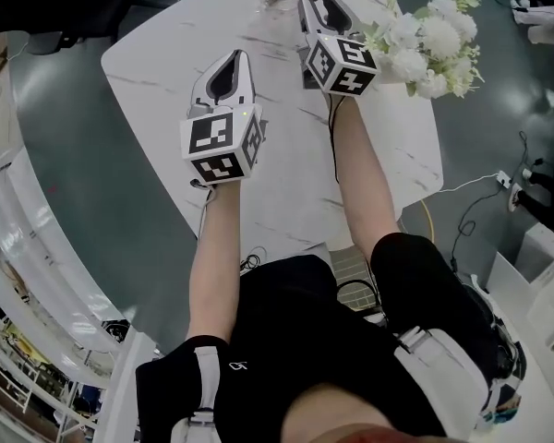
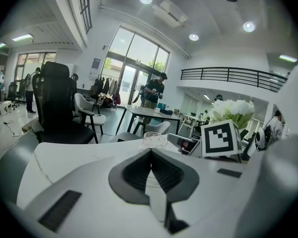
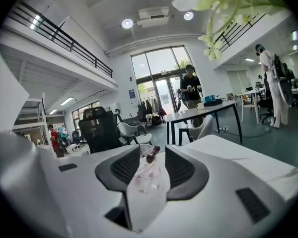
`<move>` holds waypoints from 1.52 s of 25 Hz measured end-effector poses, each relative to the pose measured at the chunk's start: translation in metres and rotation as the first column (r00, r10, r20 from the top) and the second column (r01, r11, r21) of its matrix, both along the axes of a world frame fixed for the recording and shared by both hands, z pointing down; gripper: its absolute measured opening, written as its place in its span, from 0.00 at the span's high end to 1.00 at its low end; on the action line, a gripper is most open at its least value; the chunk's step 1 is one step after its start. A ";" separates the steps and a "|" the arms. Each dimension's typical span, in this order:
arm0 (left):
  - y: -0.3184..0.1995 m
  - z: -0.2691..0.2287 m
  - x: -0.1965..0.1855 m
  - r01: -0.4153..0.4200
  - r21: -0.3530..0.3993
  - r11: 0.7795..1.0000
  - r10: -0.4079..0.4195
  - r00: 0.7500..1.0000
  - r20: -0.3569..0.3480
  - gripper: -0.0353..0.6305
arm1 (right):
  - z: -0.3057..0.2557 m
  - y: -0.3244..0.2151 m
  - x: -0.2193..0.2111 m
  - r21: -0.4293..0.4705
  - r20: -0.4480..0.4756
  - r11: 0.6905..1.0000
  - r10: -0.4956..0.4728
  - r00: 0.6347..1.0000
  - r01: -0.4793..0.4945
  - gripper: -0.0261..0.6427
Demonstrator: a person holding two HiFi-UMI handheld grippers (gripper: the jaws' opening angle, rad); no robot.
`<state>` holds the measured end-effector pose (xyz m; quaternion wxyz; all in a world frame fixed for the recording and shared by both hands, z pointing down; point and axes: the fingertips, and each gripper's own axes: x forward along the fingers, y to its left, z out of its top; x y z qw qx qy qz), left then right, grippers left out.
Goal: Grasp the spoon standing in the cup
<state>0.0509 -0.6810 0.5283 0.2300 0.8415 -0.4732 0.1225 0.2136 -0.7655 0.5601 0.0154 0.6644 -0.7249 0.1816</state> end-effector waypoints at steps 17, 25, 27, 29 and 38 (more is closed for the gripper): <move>0.005 0.002 -0.016 0.017 -0.010 1.000 -0.017 1.000 0.016 0.92 | -0.015 -0.007 -0.006 0.057 -0.037 0.998 -0.020 0.999 0.022 0.89; 0.023 -0.032 -0.029 0.035 0.046 0.998 -0.035 0.999 -0.004 0.92 | -0.079 0.018 -0.040 0.181 -0.230 0.981 -0.029 0.973 0.072 0.89; 0.029 -0.044 -0.034 0.041 0.066 0.997 -0.041 0.999 -0.010 0.92 | -0.097 0.027 -0.045 0.210 -0.237 0.975 -0.024 0.971 0.075 0.89; 0.035 -0.055 -0.038 0.050 0.085 0.995 -0.048 0.999 -0.018 0.92 | -0.113 0.037 -0.049 0.235 -0.236 0.969 -0.020 0.972 0.077 0.89; 0.078 -0.112 -0.071 0.062 0.192 0.979 -0.048 0.996 -0.076 0.92 | -0.188 0.108 -0.068 0.339 -0.219 0.940 0.033 0.975 0.044 0.89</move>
